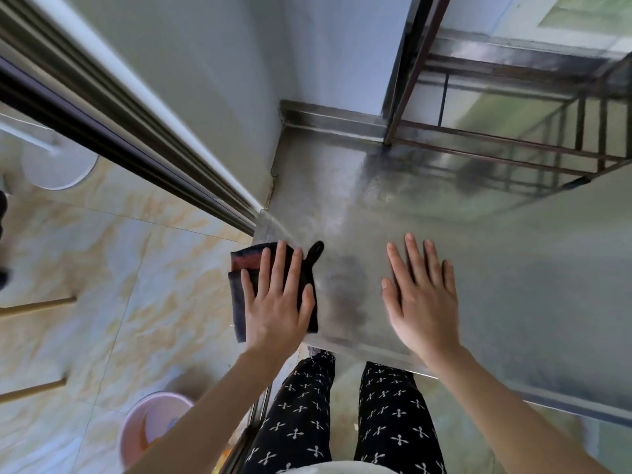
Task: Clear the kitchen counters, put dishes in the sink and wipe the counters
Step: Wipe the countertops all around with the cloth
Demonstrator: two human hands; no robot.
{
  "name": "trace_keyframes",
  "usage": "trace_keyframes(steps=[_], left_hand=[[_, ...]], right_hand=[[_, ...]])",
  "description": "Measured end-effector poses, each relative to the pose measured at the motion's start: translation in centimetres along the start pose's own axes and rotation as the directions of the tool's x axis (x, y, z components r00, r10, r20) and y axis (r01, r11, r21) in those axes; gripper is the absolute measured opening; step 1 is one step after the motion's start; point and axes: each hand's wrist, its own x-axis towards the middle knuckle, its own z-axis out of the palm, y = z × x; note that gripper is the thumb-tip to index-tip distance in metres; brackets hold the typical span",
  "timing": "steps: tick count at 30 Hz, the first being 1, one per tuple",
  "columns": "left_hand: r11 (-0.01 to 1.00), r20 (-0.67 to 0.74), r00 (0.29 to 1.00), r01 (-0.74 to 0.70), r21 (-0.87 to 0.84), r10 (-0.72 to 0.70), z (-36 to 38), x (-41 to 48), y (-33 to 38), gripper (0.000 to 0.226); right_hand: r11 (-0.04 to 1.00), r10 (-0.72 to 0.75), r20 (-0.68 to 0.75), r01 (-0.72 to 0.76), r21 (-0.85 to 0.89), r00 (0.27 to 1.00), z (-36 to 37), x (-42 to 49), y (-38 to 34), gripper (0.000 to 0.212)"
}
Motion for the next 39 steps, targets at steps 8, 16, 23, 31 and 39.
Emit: trace_keyframes(steps=[8, 16, 23, 31, 39], left_hand=[[0.994, -0.009, 0.994, -0.105, -0.028, 0.105, -1.0, 10.5, 5.9, 0.059], [0.973, -0.108, 0.968, -0.230, 0.000, 0.228, -0.9, 10.9, 3.6, 0.068], [0.988, -0.099, 0.984, 0.138, -0.073, -0.145, -1.8, 14.8, 6.8, 0.063], [0.844, 0.051, 0.844, -0.536, 0.032, 0.534, -0.1, 10.7, 11.6, 0.063], [0.993, -0.015, 0.994, 0.105, -0.047, -0.105, -0.4, 14.6, 15.4, 0.064]], right_hand=[[1.000, -0.003, -0.013, 0.004, 0.022, 1.000, -0.1, 0.0, 0.0, 0.052], [0.952, 0.292, -0.177, -0.268, 0.145, 0.940, -2.3, 1.2, 7.1, 0.054], [0.908, 0.418, -0.143, -0.408, 0.093, 0.897, -1.4, 0.4, 10.1, 0.057], [0.914, 0.405, -0.094, -0.402, 0.057, 0.909, -1.5, 0.3, 10.4, 0.058], [0.915, 0.403, -0.088, -0.399, 0.066, 0.911, -1.2, 0.3, 10.5, 0.056]])
